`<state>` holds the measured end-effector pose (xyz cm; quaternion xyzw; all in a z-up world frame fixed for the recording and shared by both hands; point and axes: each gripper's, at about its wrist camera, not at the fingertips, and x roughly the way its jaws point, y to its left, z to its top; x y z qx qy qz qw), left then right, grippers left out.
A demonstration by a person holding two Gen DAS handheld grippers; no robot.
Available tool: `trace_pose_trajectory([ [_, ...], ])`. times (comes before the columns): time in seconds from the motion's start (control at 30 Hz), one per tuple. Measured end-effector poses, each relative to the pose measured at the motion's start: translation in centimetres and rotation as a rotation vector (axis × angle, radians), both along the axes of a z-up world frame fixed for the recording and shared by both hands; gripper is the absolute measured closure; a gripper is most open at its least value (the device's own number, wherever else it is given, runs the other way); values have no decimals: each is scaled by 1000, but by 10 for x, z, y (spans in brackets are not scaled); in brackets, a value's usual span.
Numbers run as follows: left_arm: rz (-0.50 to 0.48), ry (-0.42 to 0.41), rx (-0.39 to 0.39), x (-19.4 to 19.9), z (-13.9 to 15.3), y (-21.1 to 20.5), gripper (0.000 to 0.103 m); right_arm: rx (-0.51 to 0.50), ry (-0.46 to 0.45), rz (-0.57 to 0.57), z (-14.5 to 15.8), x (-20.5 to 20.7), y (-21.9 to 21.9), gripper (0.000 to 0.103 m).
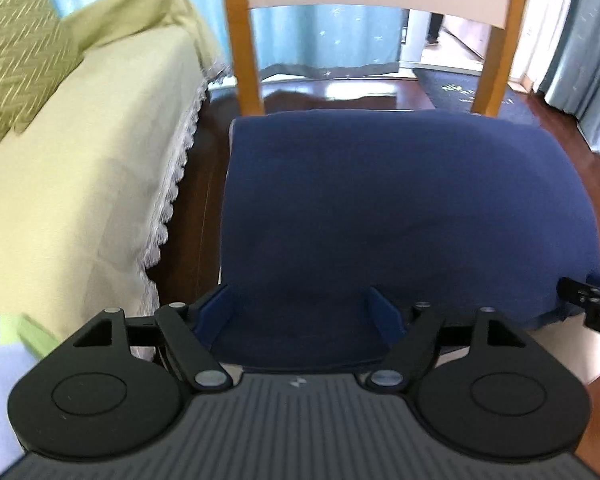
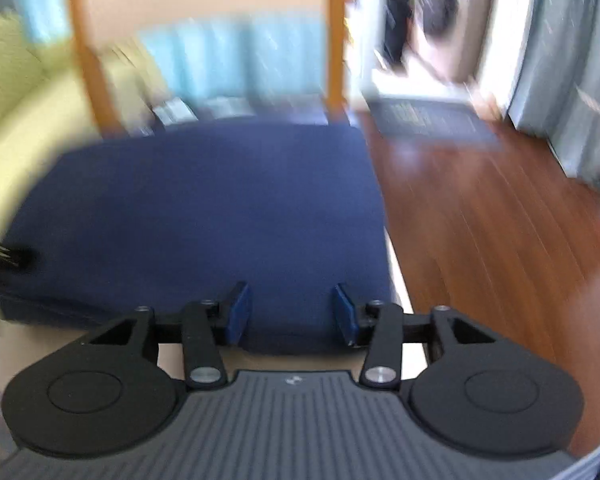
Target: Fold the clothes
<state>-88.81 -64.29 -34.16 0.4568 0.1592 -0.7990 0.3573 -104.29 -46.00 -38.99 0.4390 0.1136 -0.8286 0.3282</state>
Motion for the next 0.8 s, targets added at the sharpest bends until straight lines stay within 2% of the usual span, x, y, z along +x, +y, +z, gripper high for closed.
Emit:
trace_pose_trajectory([
  [0.1, 6, -22, -39, 24, 30, 32, 26, -23, 0, -28, 19, 6, 25, 64],
  [0.13, 4, -25, -43, 30, 37, 40, 26, -59, -7, -23, 36, 18, 45, 63],
  [0.23, 4, -35, -68, 68, 88, 94, 25, -149, -31, -5, 85, 56, 98, 56],
  [0.33, 19, -21, -86, 99, 133, 133, 22, -207, -31, 31, 135, 97, 141, 41],
  [0.4, 33, 18, -104, 126, 176, 164, 17, -270, 4, 55, 186, 134, 177, 22],
  [0.5, 31, 105, -109, 155, 228, 195, 16, -350, 61, 92, 243, 160, 209, 9],
  [0.67, 54, 167, -178, 186, 283, 224, 16, -383, 170, 151, 312, 176, 230, 2],
  [0.8, 104, 198, -189, 206, 306, 233, 15, -392, 241, 111, 347, 189, 243, 2],
])
